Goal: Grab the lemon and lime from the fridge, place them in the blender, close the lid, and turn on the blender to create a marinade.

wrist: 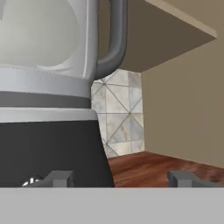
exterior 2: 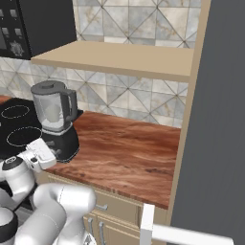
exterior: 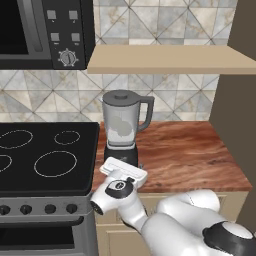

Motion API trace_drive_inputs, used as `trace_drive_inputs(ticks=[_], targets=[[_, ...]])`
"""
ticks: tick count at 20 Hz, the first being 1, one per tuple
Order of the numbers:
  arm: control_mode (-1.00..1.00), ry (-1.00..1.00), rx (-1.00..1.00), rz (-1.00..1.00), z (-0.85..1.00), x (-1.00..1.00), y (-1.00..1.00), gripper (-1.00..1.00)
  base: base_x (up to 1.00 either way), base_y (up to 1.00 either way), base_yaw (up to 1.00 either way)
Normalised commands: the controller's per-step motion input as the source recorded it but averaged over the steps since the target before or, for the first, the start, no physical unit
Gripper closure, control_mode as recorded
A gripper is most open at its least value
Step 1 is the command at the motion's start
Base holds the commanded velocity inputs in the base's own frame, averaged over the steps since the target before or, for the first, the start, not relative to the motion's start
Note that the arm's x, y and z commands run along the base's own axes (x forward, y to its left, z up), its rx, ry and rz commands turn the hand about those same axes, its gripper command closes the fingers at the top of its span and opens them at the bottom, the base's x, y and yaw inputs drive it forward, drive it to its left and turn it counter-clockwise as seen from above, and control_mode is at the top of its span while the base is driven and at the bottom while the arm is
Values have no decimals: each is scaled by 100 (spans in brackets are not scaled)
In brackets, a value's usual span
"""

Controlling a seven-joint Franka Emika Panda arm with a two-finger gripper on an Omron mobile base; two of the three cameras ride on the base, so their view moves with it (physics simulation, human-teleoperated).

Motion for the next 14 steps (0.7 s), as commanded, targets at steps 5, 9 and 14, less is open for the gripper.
trace_drive_inputs(ticks=[5,9,14], targets=[[-100,-5,2,0,-22,43,32,-100,0,0,0],[-100,-7,1,0,-16,31,50,-100,0,0,0],[-100,-7,0,0,-8,19,64,-100,0,0,0]])
